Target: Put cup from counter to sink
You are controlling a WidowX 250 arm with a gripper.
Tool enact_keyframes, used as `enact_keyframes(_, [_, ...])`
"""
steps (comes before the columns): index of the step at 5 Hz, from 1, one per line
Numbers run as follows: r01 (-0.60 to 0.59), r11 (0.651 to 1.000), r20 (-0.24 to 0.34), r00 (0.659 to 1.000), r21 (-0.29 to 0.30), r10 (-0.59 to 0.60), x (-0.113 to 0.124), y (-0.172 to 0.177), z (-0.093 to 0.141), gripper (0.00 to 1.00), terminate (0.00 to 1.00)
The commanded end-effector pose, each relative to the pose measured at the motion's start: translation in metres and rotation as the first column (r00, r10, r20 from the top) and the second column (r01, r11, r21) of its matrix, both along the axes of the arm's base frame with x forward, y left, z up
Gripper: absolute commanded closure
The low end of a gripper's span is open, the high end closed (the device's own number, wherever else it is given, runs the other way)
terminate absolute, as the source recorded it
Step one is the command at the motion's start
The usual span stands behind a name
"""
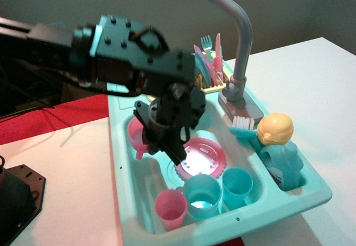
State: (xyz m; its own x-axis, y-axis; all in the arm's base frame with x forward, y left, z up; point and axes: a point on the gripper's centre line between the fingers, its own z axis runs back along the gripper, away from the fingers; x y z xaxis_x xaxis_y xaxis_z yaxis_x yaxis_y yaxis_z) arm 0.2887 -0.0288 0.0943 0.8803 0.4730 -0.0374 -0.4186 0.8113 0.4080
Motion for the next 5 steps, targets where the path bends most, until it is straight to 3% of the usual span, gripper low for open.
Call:
enact_keyframes(1, [-0.038,0.995,0.043,0.998,0.097,0.034,0.001,0.017,-0.021,1.00,0.00])
enact_keyframes(2, [-0.063,0.991,0.065,0.996,0.116,0.056,0.005,0.024,-0.021,1.00,0.00])
enact_keyframes(3, [-0.076,0.989,0.067,0.995,0.123,0.069,0.008,0.025,-0.010,0.00,0.00])
enact_keyframes(4, [-0.114,0.986,0.040,0.993,0.122,0.110,0.007,0.032,0.006,0.00,0.00])
enact_keyframes(5, [-0.136,0.984,0.003,0.991,0.115,0.137,0.001,0.041,0.019,0.00,1.00])
